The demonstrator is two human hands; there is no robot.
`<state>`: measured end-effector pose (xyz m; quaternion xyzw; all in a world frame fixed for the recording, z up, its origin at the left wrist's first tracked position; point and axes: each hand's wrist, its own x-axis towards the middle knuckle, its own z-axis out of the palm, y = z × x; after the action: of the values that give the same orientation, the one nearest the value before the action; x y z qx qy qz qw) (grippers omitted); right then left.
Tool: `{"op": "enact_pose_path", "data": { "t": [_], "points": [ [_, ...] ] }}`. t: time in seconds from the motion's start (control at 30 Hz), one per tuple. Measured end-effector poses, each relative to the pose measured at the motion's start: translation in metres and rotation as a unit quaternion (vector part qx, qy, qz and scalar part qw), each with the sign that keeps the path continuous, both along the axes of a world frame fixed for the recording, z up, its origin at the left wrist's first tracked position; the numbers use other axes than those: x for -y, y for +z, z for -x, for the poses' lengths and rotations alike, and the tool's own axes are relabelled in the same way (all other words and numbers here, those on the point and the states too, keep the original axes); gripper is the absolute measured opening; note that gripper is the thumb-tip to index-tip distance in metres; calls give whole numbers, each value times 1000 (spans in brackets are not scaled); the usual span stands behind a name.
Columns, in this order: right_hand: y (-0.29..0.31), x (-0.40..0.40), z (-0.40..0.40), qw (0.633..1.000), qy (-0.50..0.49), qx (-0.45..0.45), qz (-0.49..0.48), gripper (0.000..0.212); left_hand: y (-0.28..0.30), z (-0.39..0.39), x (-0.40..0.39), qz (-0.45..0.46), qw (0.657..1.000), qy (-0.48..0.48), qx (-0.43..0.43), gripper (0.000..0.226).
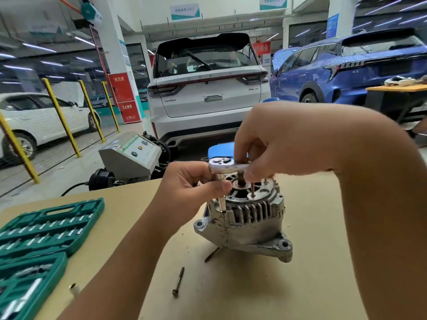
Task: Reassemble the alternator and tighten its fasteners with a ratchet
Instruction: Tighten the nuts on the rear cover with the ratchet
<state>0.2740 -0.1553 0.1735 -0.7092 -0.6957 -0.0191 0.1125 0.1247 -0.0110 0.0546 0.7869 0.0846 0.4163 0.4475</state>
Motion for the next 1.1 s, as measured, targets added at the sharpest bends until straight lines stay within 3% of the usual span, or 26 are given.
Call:
{"op": "enact_pose_path", "data": {
  "t": [0.07,0.13,0.27,0.3,0.4,0.43,0.47,0.63,0.73,0.83,0.97,1.1],
  "points": [
    [-4,-7,0,999,-14,13,-39,19,2,3,-1,6,1000,-7,-3,16],
    [-4,-7,5,999,-2,16,-51,7,1,2,0,14,1000,-8,5,16],
    [3,7,4,999,26,-7,39,15,1,-1,4,0,1000,-4,1,20],
    [3,6,2,999,19,-7,31,7,2,0,4,-4,1000,-6,-5,15],
    [-2,-4,-1,998,-27,19,-51,18,5,5,4,9,1000,-8,-9,11],
    [-1,-3,1,998,-33,24,-56,13,4,4,4,16,1000,-4,-4,11],
    [1,0,4,998,-31,24,-38,6,3,2,4,16,1000,4,2,10],
    [-2,9,8,988,-34,-83,124,30,2,-2,9,-7,1000,6,9,18],
    [-19,4,10,985,-28,-78,151,44,5,4,9,15,1000,-20,1,10],
    [-12,-2,8,980,-42,-144,128,43,2,-2,9,7,1000,10,12,10],
    [2,7,1,994,-8,-84,75,17,2,-1,7,-16,1000,3,-5,12],
    [-4,-6,-1,998,-31,0,-48,16,4,5,5,14,1000,-21,-8,11]
  ]
}}
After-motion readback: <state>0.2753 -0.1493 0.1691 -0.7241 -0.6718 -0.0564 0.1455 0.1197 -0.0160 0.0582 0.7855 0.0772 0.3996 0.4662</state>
